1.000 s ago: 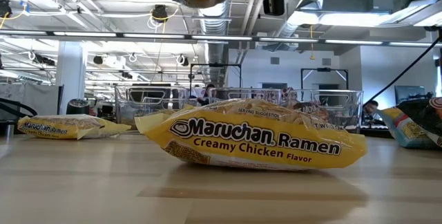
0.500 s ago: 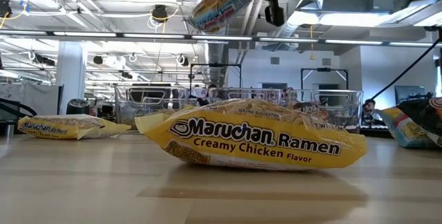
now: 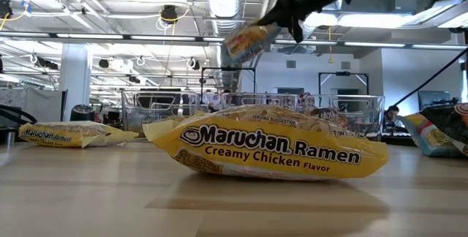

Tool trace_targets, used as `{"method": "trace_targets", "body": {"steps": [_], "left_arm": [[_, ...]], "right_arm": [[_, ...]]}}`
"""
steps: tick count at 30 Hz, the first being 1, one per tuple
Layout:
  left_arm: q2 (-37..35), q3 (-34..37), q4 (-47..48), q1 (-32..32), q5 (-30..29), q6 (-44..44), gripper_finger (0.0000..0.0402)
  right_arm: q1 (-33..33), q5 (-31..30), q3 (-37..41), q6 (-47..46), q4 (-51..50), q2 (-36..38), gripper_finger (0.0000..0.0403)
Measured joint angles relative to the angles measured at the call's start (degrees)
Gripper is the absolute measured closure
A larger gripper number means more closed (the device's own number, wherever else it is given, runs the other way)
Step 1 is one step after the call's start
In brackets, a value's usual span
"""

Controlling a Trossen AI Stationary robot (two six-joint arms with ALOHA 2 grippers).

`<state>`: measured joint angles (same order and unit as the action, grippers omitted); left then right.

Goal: Sort Maruchan noodles
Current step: Put the blue noodle pack into the center transparent bin

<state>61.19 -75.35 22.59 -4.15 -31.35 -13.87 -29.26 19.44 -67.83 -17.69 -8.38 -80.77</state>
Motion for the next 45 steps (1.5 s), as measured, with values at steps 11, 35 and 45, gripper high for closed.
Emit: {"method": "trace_targets", "body": {"steps": [11, 35, 45], "left_arm": [[-0.1, 0.0, 0.0, 6.1, 0.0, -0.4, 0.0260], [-0.1, 0.0, 0.0, 15.1, 0.0, 1.7, 0.0260], [-0.1, 0.0, 0.0, 15.1, 0.0, 1.7, 0.0260]], "right_arm": [[-8.0, 1.7, 0.0, 22.5, 1.0, -2.6, 0.0398], [-8.0, 0.3, 0.0, 26.1, 4.9, -17.8, 0.0398], [-7.6, -4.7, 0.0, 22.2, 7.2, -20.5, 0.0398]]}}
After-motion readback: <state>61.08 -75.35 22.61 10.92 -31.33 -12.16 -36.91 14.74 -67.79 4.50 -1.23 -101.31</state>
